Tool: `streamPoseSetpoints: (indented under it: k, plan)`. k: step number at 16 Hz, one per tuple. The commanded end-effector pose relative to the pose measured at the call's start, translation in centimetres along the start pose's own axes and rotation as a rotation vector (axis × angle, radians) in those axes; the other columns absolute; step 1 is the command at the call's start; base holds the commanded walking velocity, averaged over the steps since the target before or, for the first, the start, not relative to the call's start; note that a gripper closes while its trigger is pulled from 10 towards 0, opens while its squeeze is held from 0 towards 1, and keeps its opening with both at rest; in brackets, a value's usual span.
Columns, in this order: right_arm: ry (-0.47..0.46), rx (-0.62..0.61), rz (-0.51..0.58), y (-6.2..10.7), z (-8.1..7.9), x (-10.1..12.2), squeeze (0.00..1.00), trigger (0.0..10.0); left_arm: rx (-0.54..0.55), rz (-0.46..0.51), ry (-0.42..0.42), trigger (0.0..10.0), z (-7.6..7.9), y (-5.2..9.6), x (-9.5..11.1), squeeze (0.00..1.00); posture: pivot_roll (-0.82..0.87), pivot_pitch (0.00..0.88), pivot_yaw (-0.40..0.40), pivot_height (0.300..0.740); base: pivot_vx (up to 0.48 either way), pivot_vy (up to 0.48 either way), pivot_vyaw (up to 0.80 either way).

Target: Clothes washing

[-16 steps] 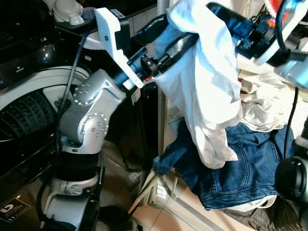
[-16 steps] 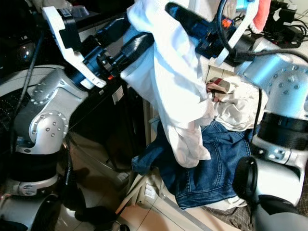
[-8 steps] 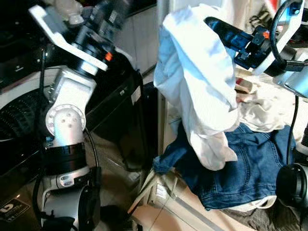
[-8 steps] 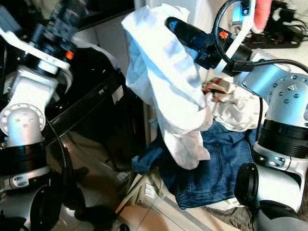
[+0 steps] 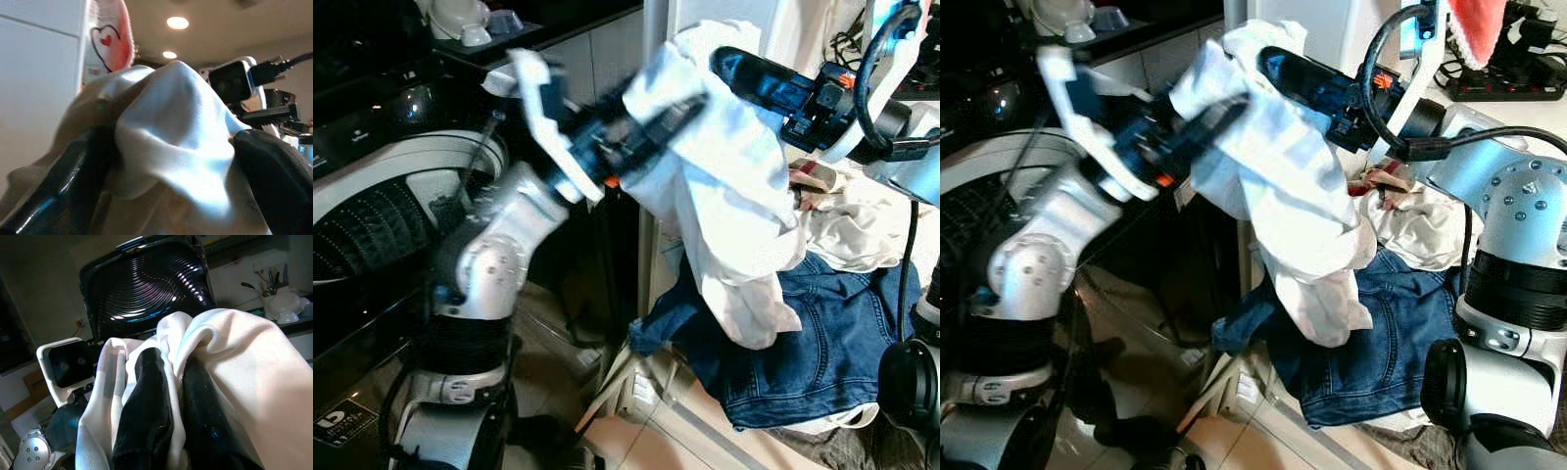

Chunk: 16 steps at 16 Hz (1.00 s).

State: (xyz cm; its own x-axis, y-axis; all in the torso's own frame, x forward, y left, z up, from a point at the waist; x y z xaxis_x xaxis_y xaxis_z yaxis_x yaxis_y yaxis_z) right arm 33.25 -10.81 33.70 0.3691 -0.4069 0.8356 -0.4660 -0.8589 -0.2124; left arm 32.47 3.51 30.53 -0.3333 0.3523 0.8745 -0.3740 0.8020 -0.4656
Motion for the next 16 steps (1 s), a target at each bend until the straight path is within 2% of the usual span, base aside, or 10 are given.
streamPoseSetpoints:
  k: [1,3,7,8,16]
  plan:
    - [0.020,0.044,-0.002,-0.1,-1.1,0.1,0.00,0.0,-0.042,-0.012,0.002,10.0,0.8,-0.3,-0.1,0.00,-0.01,0.000,0.078,0.740,0.000,0.000,0.00]
    - [0.019,0.056,-0.001,-0.1,-1.4,0.0,0.00,0.0,-0.061,0.005,0.055,10.0,1.5,-0.5,-0.2,0.00,-0.01,0.000,0.080,0.740,0.000,0.000,0.00]
    - [0.013,0.075,0.002,-0.2,-1.7,-0.1,0.00,0.0,-0.068,0.040,0.071,10.0,2.1,-0.6,-0.3,0.00,-0.02,0.000,0.080,0.740,0.000,0.000,0.00]
    - [0.009,0.085,-0.001,-0.2,-1.9,-0.2,0.00,0.0,-0.063,0.053,0.079,0.0,2.1,-0.7,-0.2,0.00,-0.02,0.000,0.081,0.740,0.000,0.000,0.00]
    - [0.002,0.096,-0.012,-0.4,-2.2,-0.7,0.00,0.0,-0.043,0.088,0.086,0.0,1.8,-0.3,0.3,0.00,-0.02,0.000,0.082,0.740,0.000,0.000,0.00]
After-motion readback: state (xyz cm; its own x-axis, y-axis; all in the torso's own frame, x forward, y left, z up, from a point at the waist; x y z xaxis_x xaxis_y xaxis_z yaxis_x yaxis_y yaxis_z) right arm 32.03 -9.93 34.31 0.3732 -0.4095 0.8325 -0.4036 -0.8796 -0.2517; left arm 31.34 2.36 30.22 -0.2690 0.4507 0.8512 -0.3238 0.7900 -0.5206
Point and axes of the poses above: a point about 5 cm out from each wrist's last joint towards the gripper, its own y axis pointing back from the gripper into the wrist, its own x axis along the axis of the wrist's last joint, z = x × y, the point moved 6 cm from there along -y, pointing out of the wrist towards the gripper, and after that the axes turned 15 degrees about -y, right-handed, at the moved point
